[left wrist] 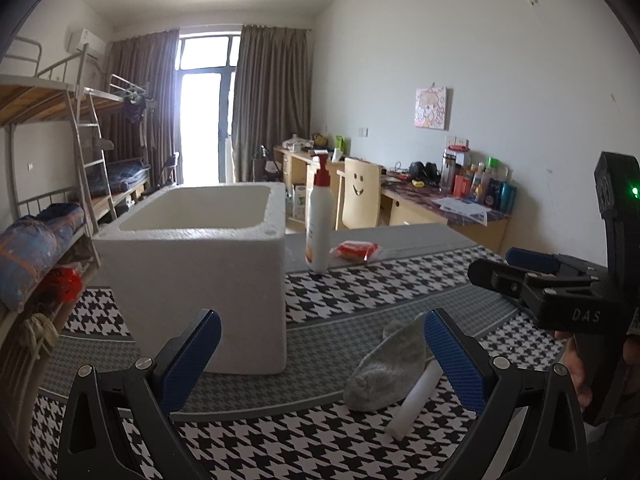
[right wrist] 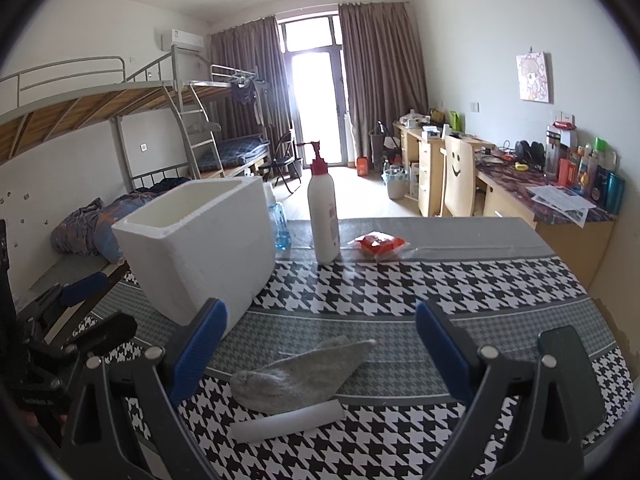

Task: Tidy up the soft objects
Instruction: 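Withdraw both grippers from the foam box back toward the grey cloth, then lower the right gripper onto the grey cloth and close on it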

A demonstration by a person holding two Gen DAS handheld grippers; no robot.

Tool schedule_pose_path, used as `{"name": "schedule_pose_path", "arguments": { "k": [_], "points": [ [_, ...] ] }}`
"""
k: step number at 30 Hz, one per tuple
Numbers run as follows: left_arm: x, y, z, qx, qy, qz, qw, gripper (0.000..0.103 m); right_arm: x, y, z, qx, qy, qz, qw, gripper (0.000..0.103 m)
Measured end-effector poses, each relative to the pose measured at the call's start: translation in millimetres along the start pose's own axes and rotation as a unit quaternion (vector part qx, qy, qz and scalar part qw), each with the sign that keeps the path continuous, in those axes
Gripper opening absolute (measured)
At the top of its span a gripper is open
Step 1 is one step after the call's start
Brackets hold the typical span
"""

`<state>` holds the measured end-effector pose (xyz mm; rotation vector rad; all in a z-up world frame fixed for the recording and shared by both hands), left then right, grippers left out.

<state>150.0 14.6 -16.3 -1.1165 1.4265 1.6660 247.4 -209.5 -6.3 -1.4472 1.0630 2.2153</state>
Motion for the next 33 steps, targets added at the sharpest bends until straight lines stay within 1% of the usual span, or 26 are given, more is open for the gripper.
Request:
{"name": "schedule_pose_path", "arguments": {
  "k": [9,13,19,27,33],
  "points": [
    [13,-7,-5,0.004,0.0,0.021,0.9998,0.102,13,-12,-6,0.002,-0.01,0.026,1.0,0.097],
    [19,-11,-7,-0.001,0.002,0.03,0.9996,0.102,19,-16,-9,0.001,-0.012,0.04,0.999,0.097],
    [27,-15,-10,-0.012,0.006,0.043,0.999,0.102,27,-23,-9,-0.006,-0.01,0.059,0.998,0.097],
    [32,-19,-19,-0.008,-0.007,0.056,0.9984,0.102,36,-36,-17,-0.017,-0.022,0.084,0.996,0.097],
    [36,-26,-17,-0.012,-0.002,0.069,0.9976,0.102,41,-44,-17,-0.023,-0.022,0.096,0.995,0.097]
  ]
}}
Point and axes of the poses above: each gripper's, at about its wrist camera, not at the fingertips, and y roughly against the way its jaws point, z to its left, x to its underside, the point moved 3 cm from there along -y, roughly the way its jaws point, and after that the axes turned 14 degrees about -x, right-handed, at the moved point
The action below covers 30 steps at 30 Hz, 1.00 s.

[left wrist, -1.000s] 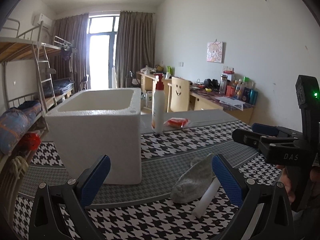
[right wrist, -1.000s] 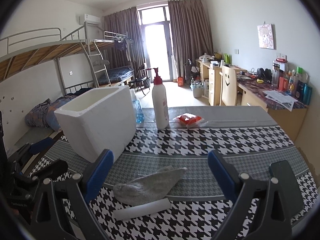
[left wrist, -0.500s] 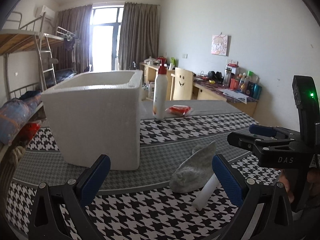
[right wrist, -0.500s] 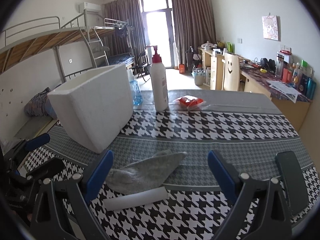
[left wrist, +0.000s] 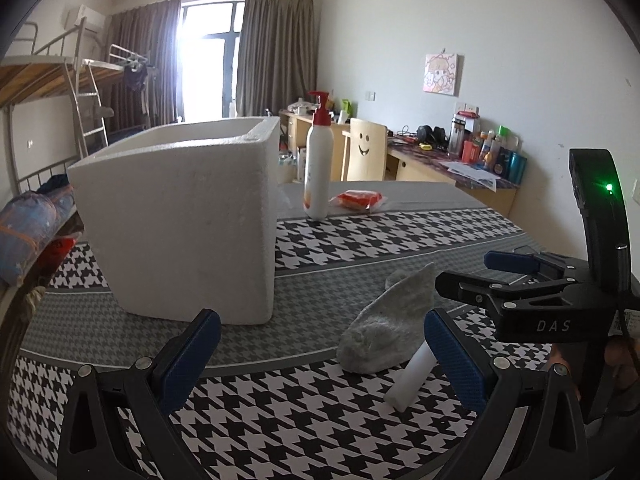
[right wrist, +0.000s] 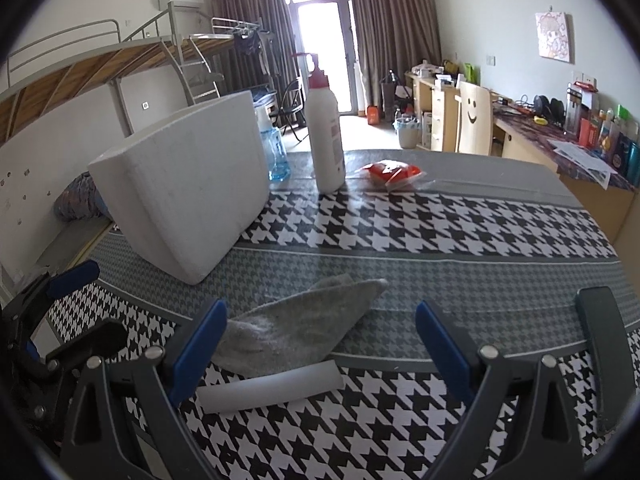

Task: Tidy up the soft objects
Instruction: 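Lower the right gripper onto the grey cloth and close on it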

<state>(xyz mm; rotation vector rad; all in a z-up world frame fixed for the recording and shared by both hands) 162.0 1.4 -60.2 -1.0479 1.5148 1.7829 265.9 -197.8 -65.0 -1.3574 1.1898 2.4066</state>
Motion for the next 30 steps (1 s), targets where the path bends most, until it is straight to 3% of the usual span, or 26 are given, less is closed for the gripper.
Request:
{"name": "schedule_pose_path", "arguments": {
  "k": [12,30],
  "points": [
    [6,-19,1,0.001,-0.002,0.033,0.9994,0.102,4,-28,-6,-0.014,-0.011,0.042,0.999,0.086],
    [8,-30,-7,0.011,-0.013,0.05,0.9986,0.102,16,-53,-8,-0.018,-0.024,0.092,0.995,0.049]
  ]
}}
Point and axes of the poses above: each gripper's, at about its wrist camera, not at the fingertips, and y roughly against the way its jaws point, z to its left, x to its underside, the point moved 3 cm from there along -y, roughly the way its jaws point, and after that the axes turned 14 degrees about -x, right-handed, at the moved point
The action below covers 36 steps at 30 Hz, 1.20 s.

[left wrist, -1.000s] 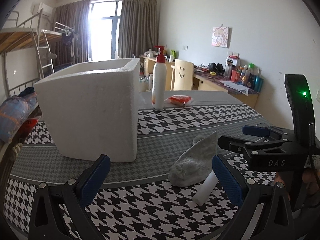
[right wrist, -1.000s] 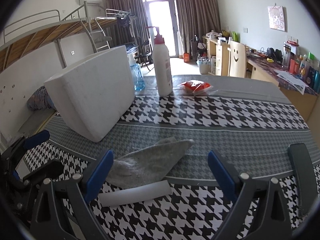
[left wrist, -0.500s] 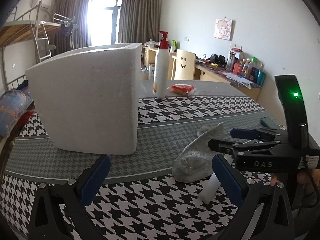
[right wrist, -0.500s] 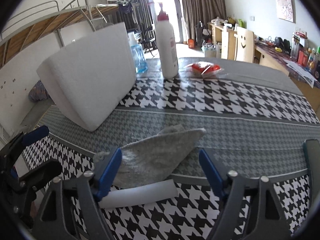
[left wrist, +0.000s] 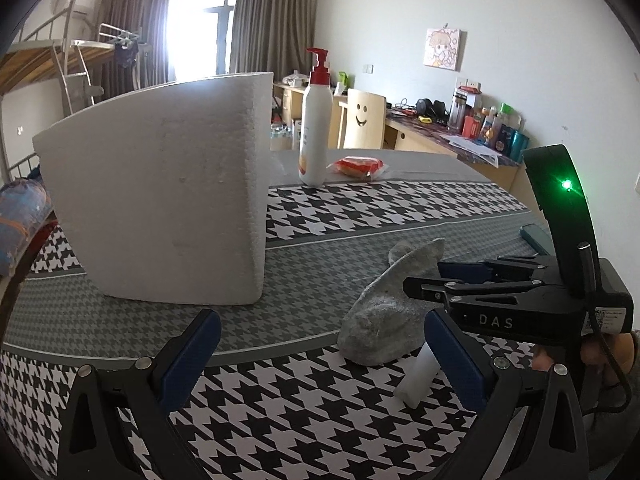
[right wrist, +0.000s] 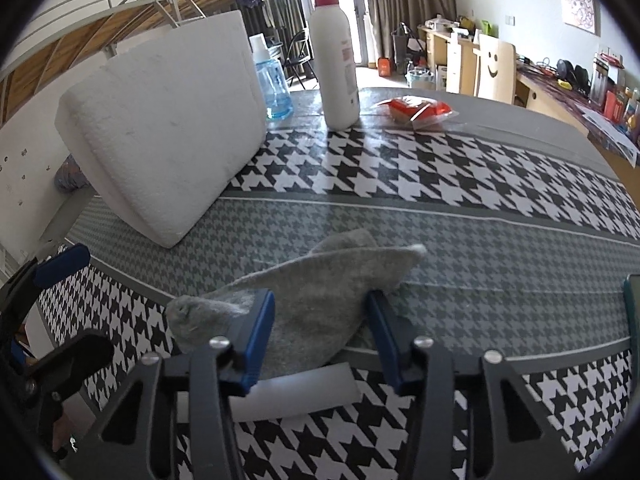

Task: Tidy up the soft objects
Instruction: 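Lower the right gripper onto the grey cloth and close on it, then lower the left gripper onto the white foam tube and close while the right holds the cloth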

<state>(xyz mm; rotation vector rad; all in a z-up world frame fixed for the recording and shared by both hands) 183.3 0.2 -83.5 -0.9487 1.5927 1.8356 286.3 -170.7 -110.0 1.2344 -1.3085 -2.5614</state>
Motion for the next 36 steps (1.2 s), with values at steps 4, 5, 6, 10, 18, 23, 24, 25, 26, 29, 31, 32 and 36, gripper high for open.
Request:
{"name": "schedule_pose_path", "arguments": {
  "k": [4,5,6,10,18,23,24,25,26,29,31,32,36],
  "points": [
    [-3,-2,-3,0.003,-0.002,0.002,1.0,0.102,3,-3,2,0.018,0.009,0.007,1.0,0.039],
    [-3,-3,-3,0.003,-0.002,0.001,1.0,0.102,3,-4,3,0.024,0.013,0.009,1.0,0.036],
    [-3,-3,-4,0.003,-0.003,0.001,1.0,0.102,3,-3,4,0.026,0.013,0.009,1.0,0.035],
    [-1,-3,-7,0.009,-0.006,0.002,0.9999,0.102,4,-2,3,0.022,0.007,0.007,1.0,0.019],
    [-1,0,-12,0.024,-0.018,0.0,0.9996,0.102,-4,13,-6,0.014,-0.013,-0.019,1.0,0.014],
    [0,2,-21,0.034,-0.029,0.001,0.999,0.102,-9,26,-12,0.021,-0.02,-0.039,0.999,0.014],
    [0,2,-24,0.037,-0.033,0.0,0.9988,0.102,-9,30,-13,0.022,-0.021,-0.043,0.999,0.014],
    [1,3,-25,0.039,-0.036,0.0,0.9986,0.102,-9,33,-15,0.024,-0.023,-0.047,0.998,0.014],
    [2,3,-28,0.046,-0.041,0.002,0.9981,0.102,-9,35,-16,0.027,-0.025,-0.051,0.998,0.014],
    [4,2,-35,0.058,-0.051,0.008,0.997,0.102,-8,43,-22,0.035,-0.033,-0.06,0.997,0.014],
    [6,2,-39,0.063,-0.062,0.01,0.9961,0.102,-8,46,-26,0.039,-0.037,-0.063,0.997,0.014],
    [7,2,-41,0.064,-0.066,0.01,0.9957,0.102,-7,48,-28,0.042,-0.04,-0.066,0.996,0.014],
    [9,0,-44,0.072,-0.072,0.016,0.9947,0.102,-6,56,-31,0.05,-0.044,-0.073,0.995,0.014]
  ]
}}
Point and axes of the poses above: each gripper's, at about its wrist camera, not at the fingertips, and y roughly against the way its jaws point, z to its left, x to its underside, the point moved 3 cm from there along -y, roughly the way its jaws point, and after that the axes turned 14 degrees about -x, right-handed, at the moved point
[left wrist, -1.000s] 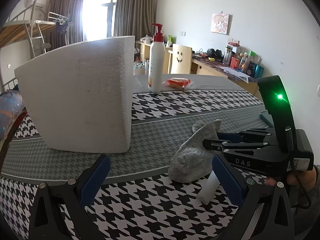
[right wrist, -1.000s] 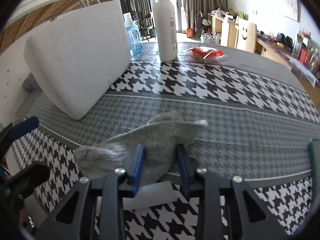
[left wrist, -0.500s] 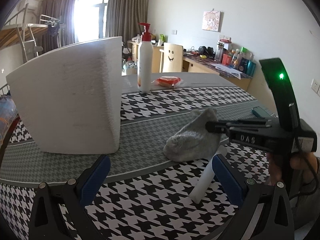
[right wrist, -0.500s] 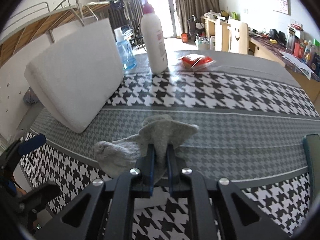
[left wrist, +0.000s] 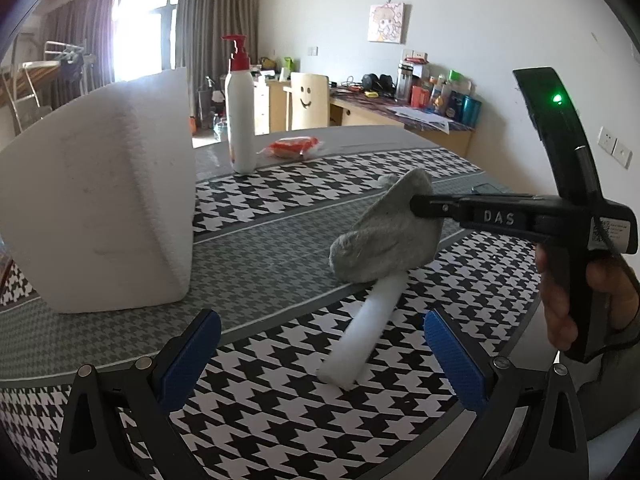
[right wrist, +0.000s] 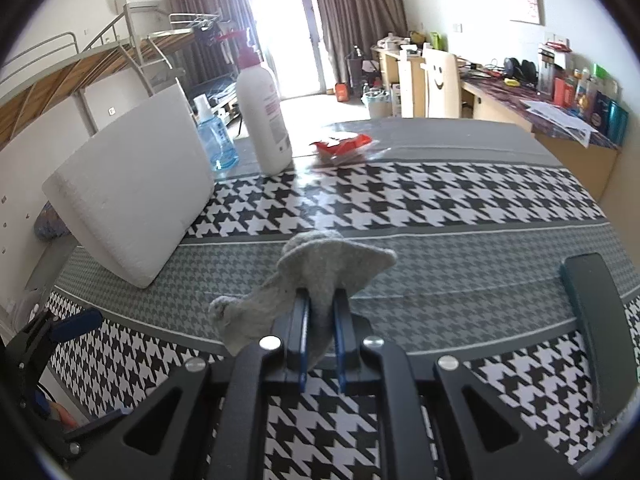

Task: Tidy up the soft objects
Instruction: 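Lower the left gripper onto the white foam tube and close while the right holds the cloth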

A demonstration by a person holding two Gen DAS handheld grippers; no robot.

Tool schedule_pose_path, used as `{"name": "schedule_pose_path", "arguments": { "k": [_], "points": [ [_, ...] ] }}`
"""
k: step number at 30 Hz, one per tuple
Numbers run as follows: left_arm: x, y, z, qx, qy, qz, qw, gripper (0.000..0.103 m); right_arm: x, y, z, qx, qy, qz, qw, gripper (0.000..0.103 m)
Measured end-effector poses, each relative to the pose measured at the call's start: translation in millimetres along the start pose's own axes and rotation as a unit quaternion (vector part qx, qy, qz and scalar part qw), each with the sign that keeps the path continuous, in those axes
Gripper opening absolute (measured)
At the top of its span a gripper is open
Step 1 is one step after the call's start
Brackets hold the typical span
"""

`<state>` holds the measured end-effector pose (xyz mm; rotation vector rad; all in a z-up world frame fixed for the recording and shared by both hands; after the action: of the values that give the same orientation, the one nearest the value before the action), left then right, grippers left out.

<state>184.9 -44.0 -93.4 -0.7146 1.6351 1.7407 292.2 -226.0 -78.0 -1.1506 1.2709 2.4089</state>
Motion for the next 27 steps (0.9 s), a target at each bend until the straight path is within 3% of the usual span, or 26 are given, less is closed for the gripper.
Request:
{"name": "schedule_pose_path", "arguments": {
  "k": [14,27],
  "points": [
    [4,-6,-9,0.012,-0.021,0.014,0.9996,0.1,1,29,-19,0.038,-0.018,-0.028,0.999,0.014],
    [10,-23,-23,0.024,-0.051,0.051,0.9971,0.076,20,47,-30,0.062,-0.039,-0.035,0.997,0.014]
  ]
}}
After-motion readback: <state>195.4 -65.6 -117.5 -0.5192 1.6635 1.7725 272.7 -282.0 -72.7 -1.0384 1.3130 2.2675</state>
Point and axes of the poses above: each gripper's, at about its wrist camera, not at the fingertips, and y roughly against the way its jaws point, z to its left, x to its underside, the point moved 3 cm from there along -y, roughly the way its jaws point, and after that the axes turned 14 degrees about -x, right-handed, at the moved point
